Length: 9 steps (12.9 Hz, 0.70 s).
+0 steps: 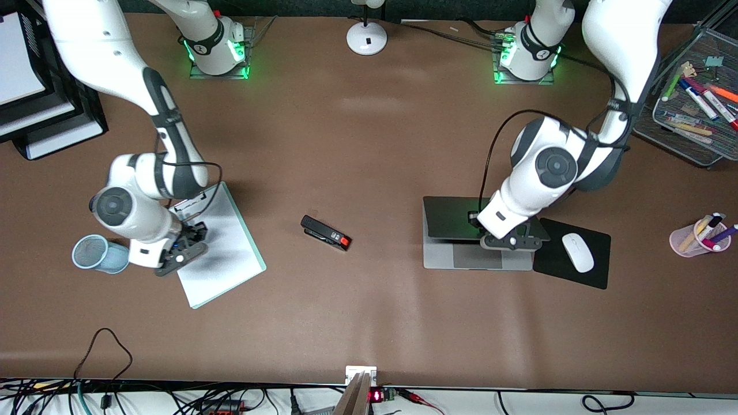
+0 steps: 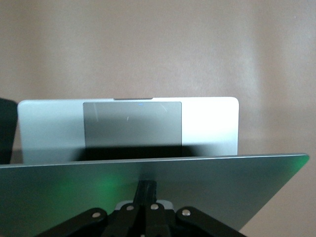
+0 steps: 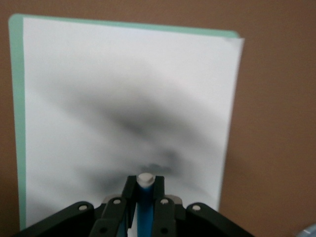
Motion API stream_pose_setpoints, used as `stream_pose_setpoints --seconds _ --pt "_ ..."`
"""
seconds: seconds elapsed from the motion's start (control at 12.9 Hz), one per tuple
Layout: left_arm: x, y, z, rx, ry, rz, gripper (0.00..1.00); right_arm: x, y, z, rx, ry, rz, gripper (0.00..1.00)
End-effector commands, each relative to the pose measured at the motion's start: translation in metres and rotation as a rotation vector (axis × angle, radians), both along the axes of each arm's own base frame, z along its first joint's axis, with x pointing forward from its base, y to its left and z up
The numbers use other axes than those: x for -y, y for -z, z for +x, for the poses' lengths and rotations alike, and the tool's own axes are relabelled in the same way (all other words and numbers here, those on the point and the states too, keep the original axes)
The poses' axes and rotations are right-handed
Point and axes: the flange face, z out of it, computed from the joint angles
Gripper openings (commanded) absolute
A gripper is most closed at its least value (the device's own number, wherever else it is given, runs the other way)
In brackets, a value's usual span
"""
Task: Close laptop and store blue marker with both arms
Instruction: 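Carry the marker to the pen cup while the left gripper pushes the lid down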
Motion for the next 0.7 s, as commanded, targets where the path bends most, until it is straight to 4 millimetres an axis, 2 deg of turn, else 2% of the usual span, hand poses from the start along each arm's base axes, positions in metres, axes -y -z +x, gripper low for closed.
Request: stream_pose_setpoints --seconds 0.0,0.31,0.47,0.62 --pt "0.001 0.021 0.027 0.003 0.001 -0.009 0.00 0.037 -0.071 0.008 0.010 -0.055 0.061 0.00" --pt "0.000 0.054 0.045 -0.018 -0.018 -0.030 0.00 0.090 -0.126 0.025 0.056 -0.216 0.184 0.00" --pt "0.000 0.071 0.049 -0.005 -0.026 -0.046 0.00 0.112 -0.134 0.026 0.097 -0.283 0.252 0.00" --pt "-0.008 0.091 0.053 0.017 -0.022 -0.031 0.00 0.143 -0.134 0.026 0.164 -0.368 0.323 0.00"
